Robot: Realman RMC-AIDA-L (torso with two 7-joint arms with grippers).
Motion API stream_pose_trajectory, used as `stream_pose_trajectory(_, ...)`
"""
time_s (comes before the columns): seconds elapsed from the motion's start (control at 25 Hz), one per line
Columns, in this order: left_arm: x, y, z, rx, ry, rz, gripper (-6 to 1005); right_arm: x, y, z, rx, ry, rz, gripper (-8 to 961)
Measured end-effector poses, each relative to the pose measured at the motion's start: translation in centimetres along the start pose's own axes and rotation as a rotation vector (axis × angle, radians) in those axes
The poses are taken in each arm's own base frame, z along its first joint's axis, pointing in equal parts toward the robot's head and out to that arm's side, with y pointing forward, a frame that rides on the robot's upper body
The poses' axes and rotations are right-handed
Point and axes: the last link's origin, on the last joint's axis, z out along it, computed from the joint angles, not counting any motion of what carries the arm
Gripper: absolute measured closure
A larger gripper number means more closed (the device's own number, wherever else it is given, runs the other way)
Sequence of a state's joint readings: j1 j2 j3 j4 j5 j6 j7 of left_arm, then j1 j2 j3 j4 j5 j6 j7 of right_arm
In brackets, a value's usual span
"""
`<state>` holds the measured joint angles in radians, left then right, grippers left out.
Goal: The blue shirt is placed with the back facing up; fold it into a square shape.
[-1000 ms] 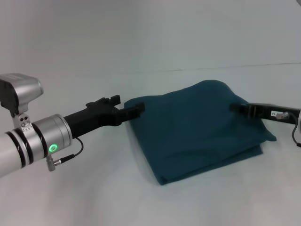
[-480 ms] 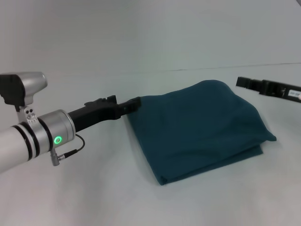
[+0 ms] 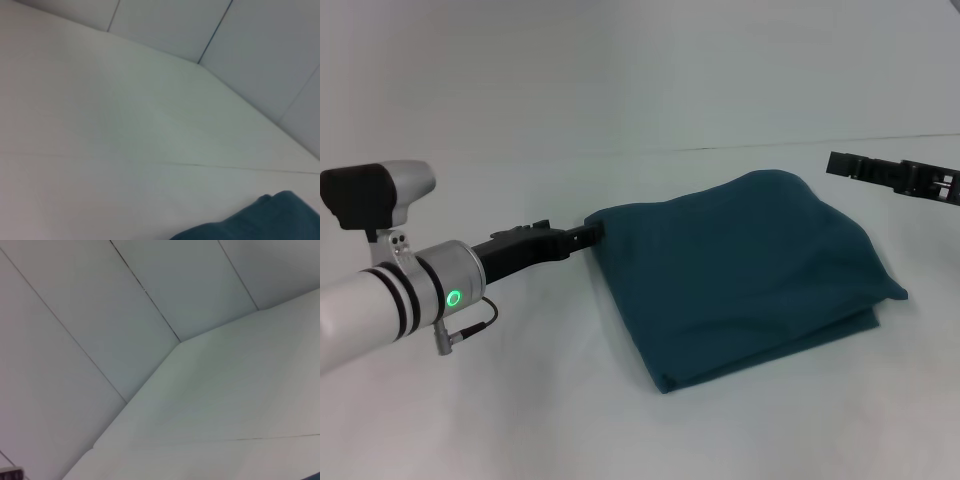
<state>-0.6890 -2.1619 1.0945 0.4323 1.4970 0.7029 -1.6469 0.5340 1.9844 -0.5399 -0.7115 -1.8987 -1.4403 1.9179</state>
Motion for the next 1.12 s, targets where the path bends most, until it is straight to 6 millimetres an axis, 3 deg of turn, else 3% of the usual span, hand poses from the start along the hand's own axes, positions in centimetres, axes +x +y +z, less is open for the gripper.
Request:
stream_pose_trajectory(0.12, -0.1, 0.1, 0.6, 0.019, -0.017, 0.010, 61, -0.1, 0.1, 0.2, -0.005, 0.005, -0.005, 497)
stream_pose_trajectory(0.6, -0.4, 2.9, 2.5, -0.042, -0.101, 0.137, 62, 0.1, 0.5, 0.7, -0.020, 0.021, -0.010, 497)
stream_pose_trajectory(1.12, -0.7, 4.3, 3.1, -0.080, -0.136, 0.193, 64, 0.4, 0.5, 1.0, -0.020, 0.023, -0.004, 500)
